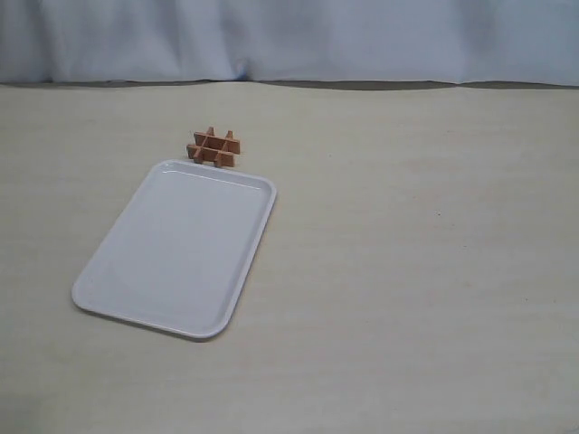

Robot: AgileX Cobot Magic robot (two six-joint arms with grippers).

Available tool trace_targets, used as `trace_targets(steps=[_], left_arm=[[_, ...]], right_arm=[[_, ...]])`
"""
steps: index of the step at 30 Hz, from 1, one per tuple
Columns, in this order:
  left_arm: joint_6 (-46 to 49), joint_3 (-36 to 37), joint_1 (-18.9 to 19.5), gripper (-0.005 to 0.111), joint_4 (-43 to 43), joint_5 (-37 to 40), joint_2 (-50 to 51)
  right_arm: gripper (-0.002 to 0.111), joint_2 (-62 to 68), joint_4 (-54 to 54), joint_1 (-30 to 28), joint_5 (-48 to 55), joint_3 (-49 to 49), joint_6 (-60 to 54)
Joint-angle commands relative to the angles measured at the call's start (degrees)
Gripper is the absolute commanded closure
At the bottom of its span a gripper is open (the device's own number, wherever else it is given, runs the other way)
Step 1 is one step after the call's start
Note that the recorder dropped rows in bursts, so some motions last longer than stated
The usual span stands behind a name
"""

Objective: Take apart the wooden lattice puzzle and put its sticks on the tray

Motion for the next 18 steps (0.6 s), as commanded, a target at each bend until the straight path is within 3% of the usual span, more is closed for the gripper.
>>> trace_targets(steps=[1,11,18], left_arm=[[0.1,0.1,0.0,0.107,0.0,-0.9,-0.1],[0.1,0.1,0.0,0.107,-0.1,-0.9,-0.1],[0.1,0.1,0.0,0.107,-0.1,-0.9,-0.1]], right_arm=[[0.104,-0.4,-0.2,0.1,0.4,-2.4,0.0],[0.104,3.3,-0.3,0.1,0.4,-12.2,5.6],[0.104,17.5,-0.3,0.1,1.1,-22.4,7.3]])
